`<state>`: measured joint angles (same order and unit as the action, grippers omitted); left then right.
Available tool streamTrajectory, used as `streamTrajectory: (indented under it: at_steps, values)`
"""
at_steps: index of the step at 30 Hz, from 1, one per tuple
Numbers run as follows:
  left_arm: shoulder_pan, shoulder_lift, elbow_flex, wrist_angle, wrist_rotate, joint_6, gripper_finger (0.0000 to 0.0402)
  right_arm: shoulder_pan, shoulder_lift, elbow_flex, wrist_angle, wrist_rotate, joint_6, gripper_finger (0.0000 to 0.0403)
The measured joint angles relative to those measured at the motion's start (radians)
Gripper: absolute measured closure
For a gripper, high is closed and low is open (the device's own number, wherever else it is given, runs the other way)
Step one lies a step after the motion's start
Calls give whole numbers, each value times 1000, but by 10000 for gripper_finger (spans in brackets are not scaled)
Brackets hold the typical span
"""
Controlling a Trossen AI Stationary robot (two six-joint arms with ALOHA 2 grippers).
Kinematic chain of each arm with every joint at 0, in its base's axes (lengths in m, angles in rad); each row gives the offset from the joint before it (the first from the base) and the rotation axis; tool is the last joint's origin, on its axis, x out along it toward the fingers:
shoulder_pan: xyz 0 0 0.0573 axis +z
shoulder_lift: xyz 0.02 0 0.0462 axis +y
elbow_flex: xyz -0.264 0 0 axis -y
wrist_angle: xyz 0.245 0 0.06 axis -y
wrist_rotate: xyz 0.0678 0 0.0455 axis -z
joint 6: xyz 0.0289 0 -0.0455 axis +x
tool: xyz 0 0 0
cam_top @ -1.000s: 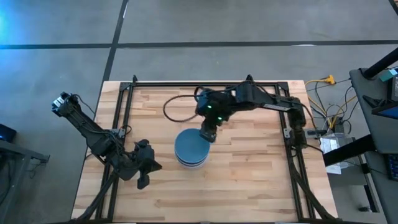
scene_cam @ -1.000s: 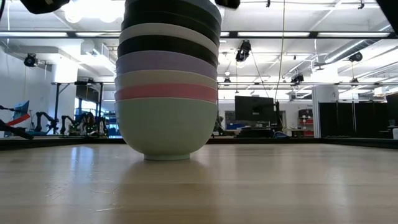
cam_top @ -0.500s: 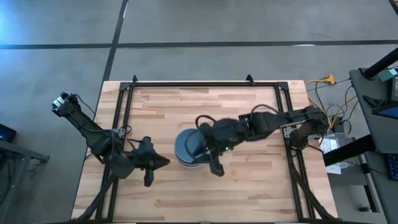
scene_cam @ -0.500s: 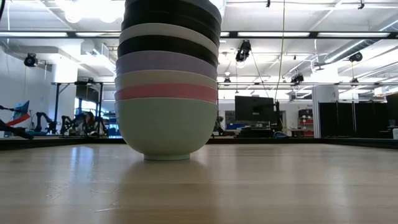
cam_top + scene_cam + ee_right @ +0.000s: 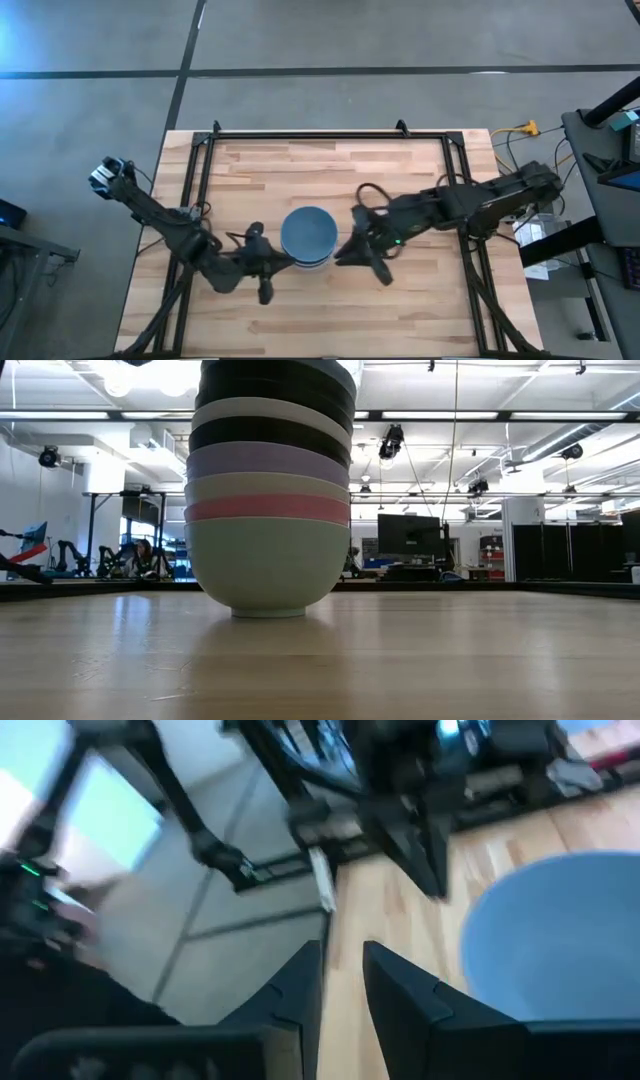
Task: Nest bowls inside each other
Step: Stack the blue bowl on top of the black bowl
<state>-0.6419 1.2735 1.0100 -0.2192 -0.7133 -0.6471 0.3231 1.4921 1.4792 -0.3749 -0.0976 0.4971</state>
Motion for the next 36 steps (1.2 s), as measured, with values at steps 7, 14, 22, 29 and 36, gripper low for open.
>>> streamTrajectory:
  at_steps: [7, 14, 22, 29, 36]
  values:
    - [24, 64, 9, 9, -18, -1, 401, 62, -146, -147, 53, 158, 65, 330]
    - [28, 72, 7, 8, -18, -1, 401, 100, -217, -241, 65, 214, 126, 330]
    - [52, 71, -1, -1, 4, -2, 402, 100, -216, -252, 67, 215, 116, 330]
    - [71, 55, 6, -7, 5, -1, 402, 100, -216, -252, 71, 215, 88, 330]
    - [100, 30, -1, -79, 0, -58, 401, 100, -216, -252, 71, 215, 76, 330]
